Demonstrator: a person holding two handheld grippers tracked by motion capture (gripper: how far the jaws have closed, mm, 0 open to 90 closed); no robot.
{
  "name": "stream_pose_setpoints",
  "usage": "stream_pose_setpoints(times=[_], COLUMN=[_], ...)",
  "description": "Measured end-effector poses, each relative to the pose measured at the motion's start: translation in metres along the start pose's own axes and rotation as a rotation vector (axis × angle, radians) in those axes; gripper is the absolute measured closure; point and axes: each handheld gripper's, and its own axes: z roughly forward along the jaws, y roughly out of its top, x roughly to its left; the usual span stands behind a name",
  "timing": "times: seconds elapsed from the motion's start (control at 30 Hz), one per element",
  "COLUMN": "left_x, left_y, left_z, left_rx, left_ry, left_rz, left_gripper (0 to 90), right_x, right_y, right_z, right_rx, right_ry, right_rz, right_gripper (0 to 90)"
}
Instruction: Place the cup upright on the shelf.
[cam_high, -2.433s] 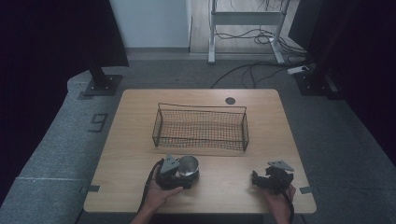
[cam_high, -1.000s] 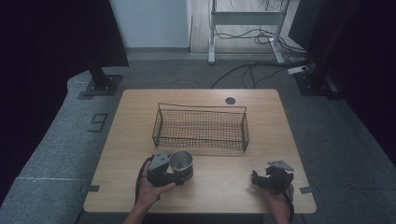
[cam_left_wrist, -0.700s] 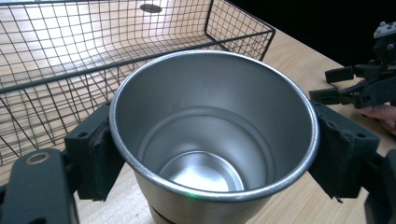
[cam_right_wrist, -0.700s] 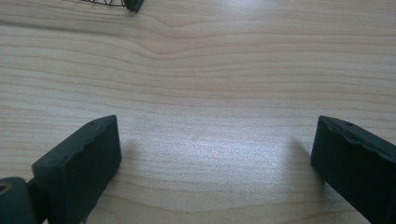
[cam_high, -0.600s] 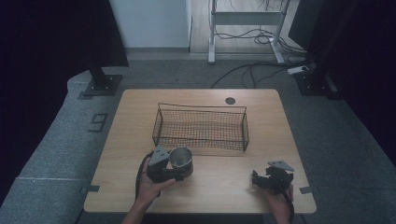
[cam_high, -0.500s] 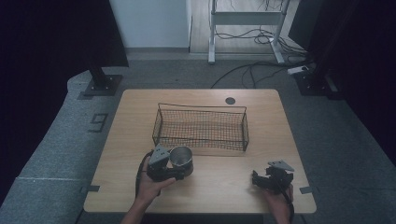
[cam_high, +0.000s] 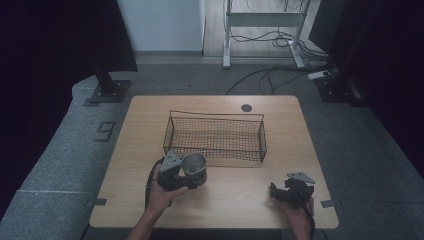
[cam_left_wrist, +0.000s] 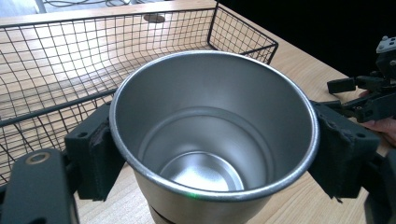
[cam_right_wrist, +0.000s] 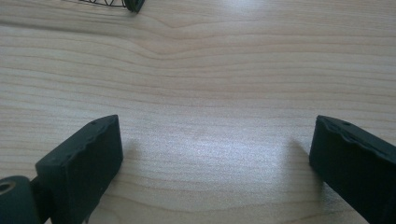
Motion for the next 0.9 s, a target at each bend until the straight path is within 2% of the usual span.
stream_pose_setpoints(times=[0.47, 0.9], left_x=[0.005, 0.001], left_y=[0.010, 0.022], left_z=[0.005, 0.009], left_rx=[0.008, 0.013], left_ry=[0.025, 0.019], left_rz=[0.012, 0.036], left_gripper=[16.1, 16.1], right_x=[0.000, 0.000], right_y=[0.000, 0.000], right_z=[0.000, 0.000], right_rx=[0.000, -0.001], right_ry=[0.000, 0.000], right_rz=[0.001, 0.001], right_gripper=[2.8, 2.9])
